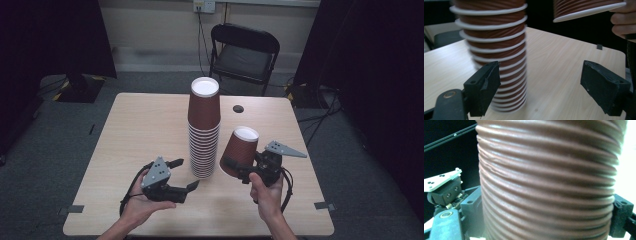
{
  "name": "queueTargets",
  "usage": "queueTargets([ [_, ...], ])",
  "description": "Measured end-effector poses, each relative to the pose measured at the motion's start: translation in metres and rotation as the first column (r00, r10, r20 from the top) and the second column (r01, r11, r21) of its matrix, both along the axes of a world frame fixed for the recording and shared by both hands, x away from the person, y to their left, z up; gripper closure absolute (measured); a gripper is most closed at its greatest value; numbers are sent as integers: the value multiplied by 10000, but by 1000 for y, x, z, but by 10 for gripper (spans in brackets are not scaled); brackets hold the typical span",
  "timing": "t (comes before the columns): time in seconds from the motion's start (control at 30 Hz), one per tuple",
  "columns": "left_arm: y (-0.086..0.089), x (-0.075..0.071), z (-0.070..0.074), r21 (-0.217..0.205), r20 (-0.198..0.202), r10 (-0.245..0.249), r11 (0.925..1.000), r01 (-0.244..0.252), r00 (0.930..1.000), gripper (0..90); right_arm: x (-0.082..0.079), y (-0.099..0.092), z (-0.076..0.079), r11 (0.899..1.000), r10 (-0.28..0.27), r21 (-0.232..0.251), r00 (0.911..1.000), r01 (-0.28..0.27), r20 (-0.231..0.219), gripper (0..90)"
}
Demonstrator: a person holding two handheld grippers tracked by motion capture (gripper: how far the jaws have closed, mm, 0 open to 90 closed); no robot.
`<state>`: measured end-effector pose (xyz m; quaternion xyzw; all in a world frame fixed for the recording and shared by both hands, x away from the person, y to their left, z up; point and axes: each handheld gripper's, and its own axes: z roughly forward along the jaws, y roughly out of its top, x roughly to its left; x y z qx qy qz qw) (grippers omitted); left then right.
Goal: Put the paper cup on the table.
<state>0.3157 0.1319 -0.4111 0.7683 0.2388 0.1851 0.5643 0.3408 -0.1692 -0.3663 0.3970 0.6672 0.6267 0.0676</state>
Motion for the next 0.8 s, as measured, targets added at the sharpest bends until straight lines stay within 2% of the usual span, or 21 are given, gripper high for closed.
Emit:
queueTargets([
  [0.03, -4, 0, 0, -42, 116, -145, 9999, 145, 9998, 172, -1, 1, 0, 10000, 13, 14, 10000, -13, -24, 133],
  [0.07, -8, 1, 0, -140, 57, -272, 9995, 272, 9996, 204, -1, 2, -1, 10000, 11, 83, 10000, -10, -69, 134],
  [0.13, -15, 1, -1, -296, 250, -258, 9992, 266, 9994, 244, -2, 3, -2, 9995, 111, 288, 9997, -105, -215, 134],
  [0.2, -20, 1, -2, -397, 314, -239, 9989, 252, 9992, 313, -4, 5, -2, 9985, 220, 512, 9991, -202, -352, 134],
  [0.3, -23, 2, -2, -515, 353, -283, 9982, 301, 9990, 371, -5, 7, -2, 9958, 461, 823, 9973, -412, -579, 135],
  [0.33, -26, 2, -1, -886, 406, -331, 9954, 366, 9986, 409, -6, 7, -2, 9937, 573, 1003, 9961, -504, -673, 135],
  [0.37, -26, 2, -1, -886, 406, -331, 9954, 366, 9986, 425, -6, 8, -2, 9928, 606, 1079, 9956, -527, -710, 135],
  [0.4, -29, 2, -1, -1090, 628, -206, 9937, 274, 9978, 451, -6, 8, -2, 9912, 667, 1196, 9948, -572, -772, 136],
  [0.57, -35, 2, 0, -1448, 1121, 85, 9894, 79, 9937, 532, -9, 15, 0, 9861, 963, 1449, 9899, -807, -1042, 136],
  [0.7, -36, 1, 0, -1946, 1638, 490, 9808, -164, 9853, 586, -12, 22, 3, 9842, 1061, 1535, 9876, -878, -1155, 136],
  [0.73, -36, 0, 0, -2035, 1721, 610, 9788, -251, 9832, 588, -12, 23, 3, 9830, 1120, 1588, 9864, -922, -1204, 136],
  [0.8, -36, 1, 0, -2162, 1726, 571, 9762, -187, 9833, 623, -14, 26, 4, 9823, 1101, 1654, 9854, -879, -1302, 136],
])
